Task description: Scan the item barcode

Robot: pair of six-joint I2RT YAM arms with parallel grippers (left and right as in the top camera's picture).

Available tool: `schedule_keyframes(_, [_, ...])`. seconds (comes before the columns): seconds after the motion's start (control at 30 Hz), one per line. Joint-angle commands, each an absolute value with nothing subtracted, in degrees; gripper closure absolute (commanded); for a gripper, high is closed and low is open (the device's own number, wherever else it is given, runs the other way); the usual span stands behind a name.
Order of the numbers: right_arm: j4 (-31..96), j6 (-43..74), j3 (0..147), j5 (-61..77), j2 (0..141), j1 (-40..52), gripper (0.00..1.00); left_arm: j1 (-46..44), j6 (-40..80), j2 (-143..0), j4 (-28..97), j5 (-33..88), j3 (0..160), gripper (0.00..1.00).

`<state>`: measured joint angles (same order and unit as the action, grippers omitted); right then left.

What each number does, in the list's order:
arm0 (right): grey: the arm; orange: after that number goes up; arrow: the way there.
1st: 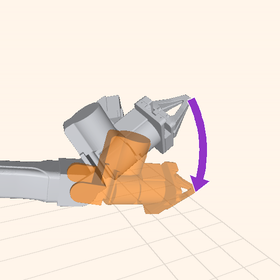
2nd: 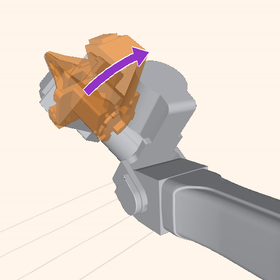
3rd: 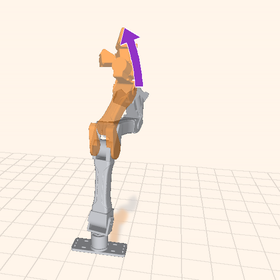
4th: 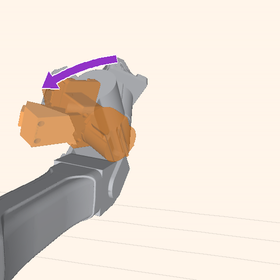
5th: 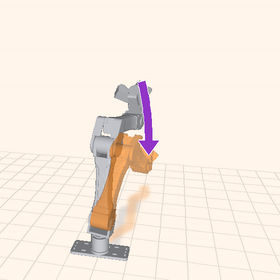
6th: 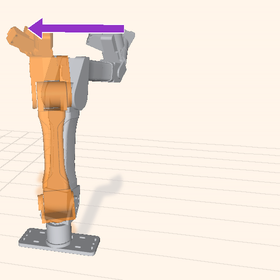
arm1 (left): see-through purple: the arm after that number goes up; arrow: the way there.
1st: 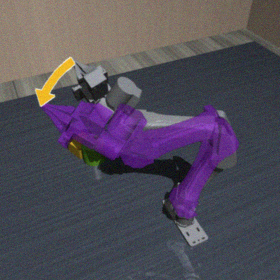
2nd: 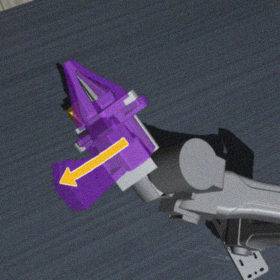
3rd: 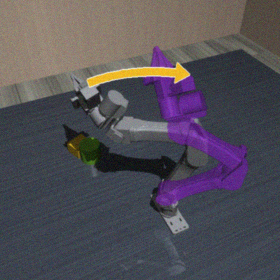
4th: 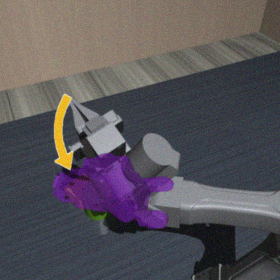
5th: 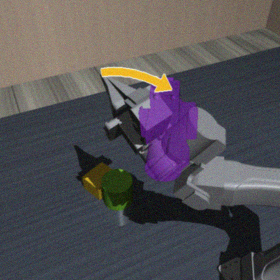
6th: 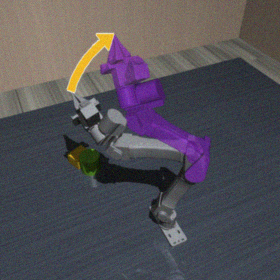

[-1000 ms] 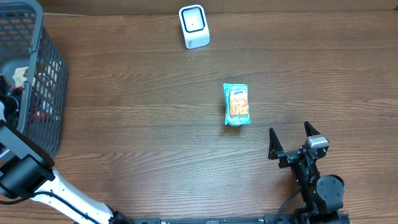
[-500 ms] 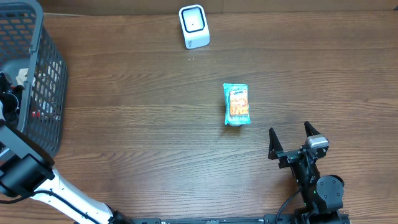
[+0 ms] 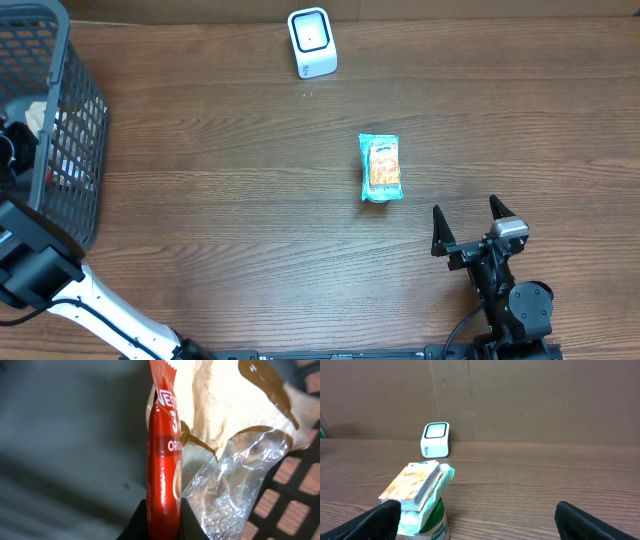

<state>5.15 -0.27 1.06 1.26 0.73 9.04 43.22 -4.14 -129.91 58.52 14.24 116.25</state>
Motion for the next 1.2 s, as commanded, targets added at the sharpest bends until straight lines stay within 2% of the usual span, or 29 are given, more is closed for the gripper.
schedule_keyframes(0.0, [4.80,-0.69,0.45,1.37,0.16,8.97,0.00,42.83,-3.03,-130.41,58.76,15.86,117.30,0.96])
schedule_keyframes(0.23, [4.80,-0.69,0.45,1.37,0.16,8.97,0.00,42.78,-3.01,-130.52,56.27,14.39,111.55,0.95])
schedule_keyframes(0.27, [4.80,-0.69,0.45,1.37,0.16,8.97,0.00,42.78,-3.03,-130.56,55.51,14.15,110.39,0.82])
schedule_keyframes(0.33, [4.80,-0.69,0.45,1.37,0.16,8.97,0.00,42.76,-2.98,-130.58,53.32,14.41,107.79,0.48])
schedule_keyframes(0.4, [4.80,-0.69,0.45,1.37,0.16,8.97,0.00,42.72,-2.98,-130.63,51.37,14.90,105.47,0.26])
schedule_keyframes(0.43, [4.80,-0.69,0.45,1.37,0.16,8.97,0.00,42.70,-2.98,-130.63,50.35,14.90,104.38,0.09])
schedule_keyframes(0.47, [4.80,-0.69,0.45,1.37,0.16,8.97,0.00,42.72,-2.98,-130.63,49.50,14.90,103.53,0.00])
schedule_keyframes(0.7, [4.80,-0.69,0.45,1.37,0.16,8.97,0.00,42.98,-2.52,-130.58,47.97,15.90,103.22,0.01])
schedule_keyframes(0.87, [4.80,-0.69,0.45,1.37,0.16,8.97,0.00,43.72,-2.52,-130.58,47.86,22.33,103.77,0.00])
schedule_keyframes(1.17, [4.80,-0.69,0.45,1.37,0.16,8.97,0.00,43.86,2.96,-130.63,45.50,17.10,103.55,0.00])
